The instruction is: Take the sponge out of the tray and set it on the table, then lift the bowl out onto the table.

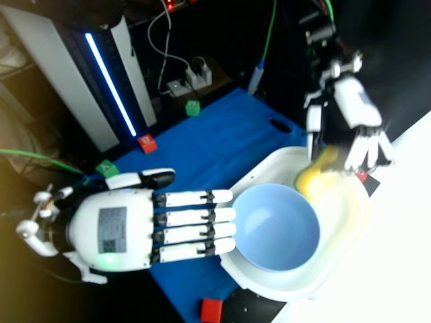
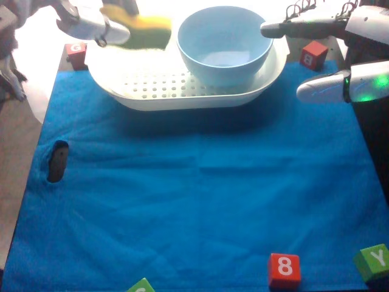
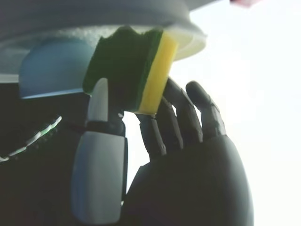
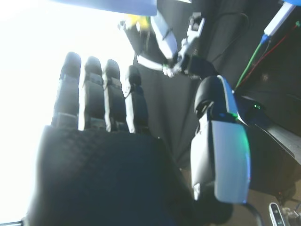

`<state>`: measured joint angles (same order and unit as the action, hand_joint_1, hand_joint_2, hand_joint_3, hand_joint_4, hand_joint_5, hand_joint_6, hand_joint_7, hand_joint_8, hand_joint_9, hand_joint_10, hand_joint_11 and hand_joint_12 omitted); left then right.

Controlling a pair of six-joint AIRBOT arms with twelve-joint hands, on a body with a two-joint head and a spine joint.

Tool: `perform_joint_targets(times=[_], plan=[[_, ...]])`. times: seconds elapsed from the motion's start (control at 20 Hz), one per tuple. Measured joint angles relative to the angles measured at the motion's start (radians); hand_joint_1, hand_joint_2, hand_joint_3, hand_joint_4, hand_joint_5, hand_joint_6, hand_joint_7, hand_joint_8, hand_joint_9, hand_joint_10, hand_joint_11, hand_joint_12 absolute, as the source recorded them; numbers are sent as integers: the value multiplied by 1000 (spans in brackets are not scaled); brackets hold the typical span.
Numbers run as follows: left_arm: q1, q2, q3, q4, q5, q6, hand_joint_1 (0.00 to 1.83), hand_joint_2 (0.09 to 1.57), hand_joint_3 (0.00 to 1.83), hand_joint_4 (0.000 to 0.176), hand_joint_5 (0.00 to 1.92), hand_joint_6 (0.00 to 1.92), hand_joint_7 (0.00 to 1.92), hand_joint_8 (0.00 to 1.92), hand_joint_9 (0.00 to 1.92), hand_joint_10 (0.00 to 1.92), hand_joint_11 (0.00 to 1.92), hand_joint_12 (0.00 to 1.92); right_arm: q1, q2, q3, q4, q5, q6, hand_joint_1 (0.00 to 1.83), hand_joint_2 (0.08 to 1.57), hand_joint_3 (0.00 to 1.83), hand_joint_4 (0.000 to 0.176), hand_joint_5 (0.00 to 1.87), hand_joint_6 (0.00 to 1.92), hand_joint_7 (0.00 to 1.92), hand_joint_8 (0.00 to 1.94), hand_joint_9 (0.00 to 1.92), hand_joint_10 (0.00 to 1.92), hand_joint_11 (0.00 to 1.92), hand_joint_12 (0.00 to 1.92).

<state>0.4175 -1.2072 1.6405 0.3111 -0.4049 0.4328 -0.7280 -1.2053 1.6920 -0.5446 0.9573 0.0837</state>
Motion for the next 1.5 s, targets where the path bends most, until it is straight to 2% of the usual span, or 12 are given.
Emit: perform_joint_targets(times=[0.15,0.3,0.4,0.5,0.55,0.7,1.0,1.1,1.2,1.25,1.4,1.5], plan=[[-10,115,-121,41,-97,2,1222,1156,0,0,848,1020,952,1202,563,933,33,1567,0,0,-8,0,0,10,559,1167,0,48,260,0,231,0,216,0,161,310],[50,247,-275,78,-237,2,1273,1099,0,0,1009,673,1046,1115,1030,1005,866,1523,0,12,-29,0,-5,12,574,1174,1,60,265,0,238,3,224,2,208,242],[158,321,-370,80,-310,0,1268,1106,1,0,941,814,1061,1065,1065,724,785,1381,0,19,-35,1,-2,13,556,1180,3,76,260,0,243,4,240,7,217,239],[269,374,-449,64,-364,0,1272,1107,0,0,935,791,1069,1064,1092,754,718,1301,0,29,-42,2,-4,13,577,1187,3,97,253,2,234,1,236,4,206,229],[315,391,-479,48,-399,-1,1259,1124,0,0,933,966,976,1082,1038,1116,837,1529,0,31,-45,2,-5,13,565,1195,5,98,248,0,234,1,240,4,211,229],[446,391,-515,0,-484,-20,1271,1109,0,0,958,758,1048,1106,1054,1065,1009,1417,-4,29,-45,7,-4,13,613,1193,1,82,259,4,256,7,262,10,225,234],[516,262,-444,-27,-441,-113,1258,1127,1,0,890,912,1017,1134,867,921,709,1349,-7,27,-47,9,-6,13,649,1185,0,68,290,9,232,0,197,0,131,203],[514,262,-440,-47,-422,-111,1054,963,0,0,751,127,875,337,752,695,452,1321,-7,27,-47,10,-6,13,614,1190,1,83,278,1,224,1,185,0,121,195],[523,262,-440,-47,-415,-110,859,903,1,0,439,4,684,74,492,613,120,1366,-7,27,-47,9,-5,13,557,1205,6,83,277,3,232,4,203,6,151,208],[524,262,-440,-48,-413,-110,753,878,0,11,268,0,571,15,404,553,26,1356,-7,28,-47,9,-4,13,558,1204,5,79,272,0,231,3,205,7,154,210],[524,287,-458,-73,-445,-100,814,788,0,152,48,0,413,4,293,474,0,1306,-7,32,-53,9,-5,13,605,1187,0,101,252,0,246,4,250,15,203,238],[524,322,-482,-80,-484,-61,722,831,0,125,50,0,415,2,304,569,0,1467,-7,32,-52,10,-6,13,554,1161,0,120,187,0,162,0,162,0,153,214]])
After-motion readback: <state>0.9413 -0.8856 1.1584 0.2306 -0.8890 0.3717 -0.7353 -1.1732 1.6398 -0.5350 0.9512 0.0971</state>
